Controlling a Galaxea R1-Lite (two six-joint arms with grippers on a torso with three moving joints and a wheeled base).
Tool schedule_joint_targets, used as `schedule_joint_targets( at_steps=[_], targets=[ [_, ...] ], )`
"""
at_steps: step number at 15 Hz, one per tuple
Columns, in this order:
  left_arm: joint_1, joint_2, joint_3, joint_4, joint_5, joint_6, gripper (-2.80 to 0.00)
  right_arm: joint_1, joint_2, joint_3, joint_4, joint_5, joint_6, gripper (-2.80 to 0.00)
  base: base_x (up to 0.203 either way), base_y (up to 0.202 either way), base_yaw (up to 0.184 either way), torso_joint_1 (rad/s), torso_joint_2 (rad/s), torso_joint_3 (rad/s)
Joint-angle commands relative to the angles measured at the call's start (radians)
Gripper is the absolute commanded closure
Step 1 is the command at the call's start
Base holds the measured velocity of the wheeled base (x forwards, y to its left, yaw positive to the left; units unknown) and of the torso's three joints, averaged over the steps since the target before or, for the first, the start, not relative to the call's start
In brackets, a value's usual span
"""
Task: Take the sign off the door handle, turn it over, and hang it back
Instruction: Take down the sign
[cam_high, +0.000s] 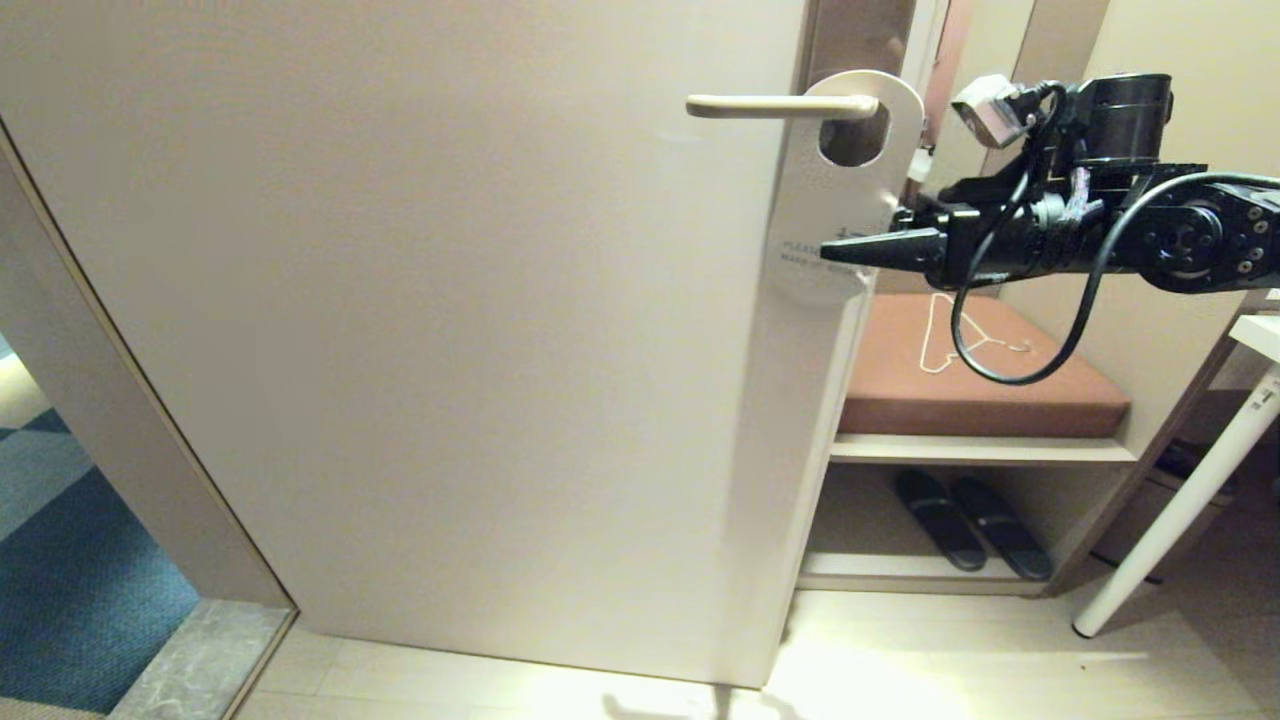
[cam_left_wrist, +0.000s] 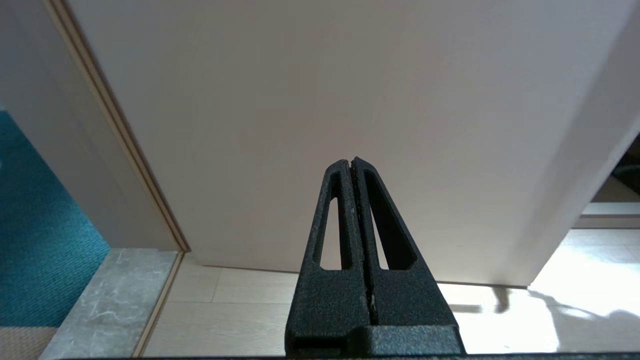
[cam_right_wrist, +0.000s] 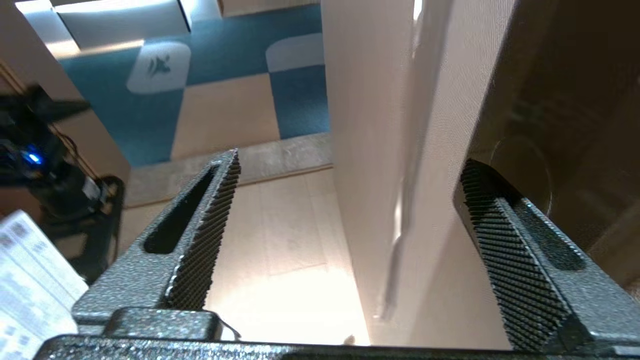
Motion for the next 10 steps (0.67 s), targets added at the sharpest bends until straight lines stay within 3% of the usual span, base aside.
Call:
schedule_joint_targets(
  at_steps=[1, 8, 10],
  targets=[
    [0.0, 0.002, 0.0, 0.0, 0.0, 0.0, 0.0, 0.0, -0.017, -0.002, 0.0, 0.01, 0.003, -2.8, 0.0, 0.0, 0.0, 0.0, 0.0, 0.0],
    [0.0, 0.002, 0.0, 0.0, 0.0, 0.0, 0.0, 0.011, -0.015, -0.017, -0.004, 0.032, 0.006, -2.8, 0.0, 0.0, 0.0, 0.0, 0.0, 0.0],
    [0.0, 0.002, 0.0, 0.0, 0.0, 0.0, 0.0, 0.011, -0.01, -0.027, -0.004, 0.075, 0.007, -2.8, 0.0, 0.0, 0.0, 0.0, 0.0, 0.0]
  ],
)
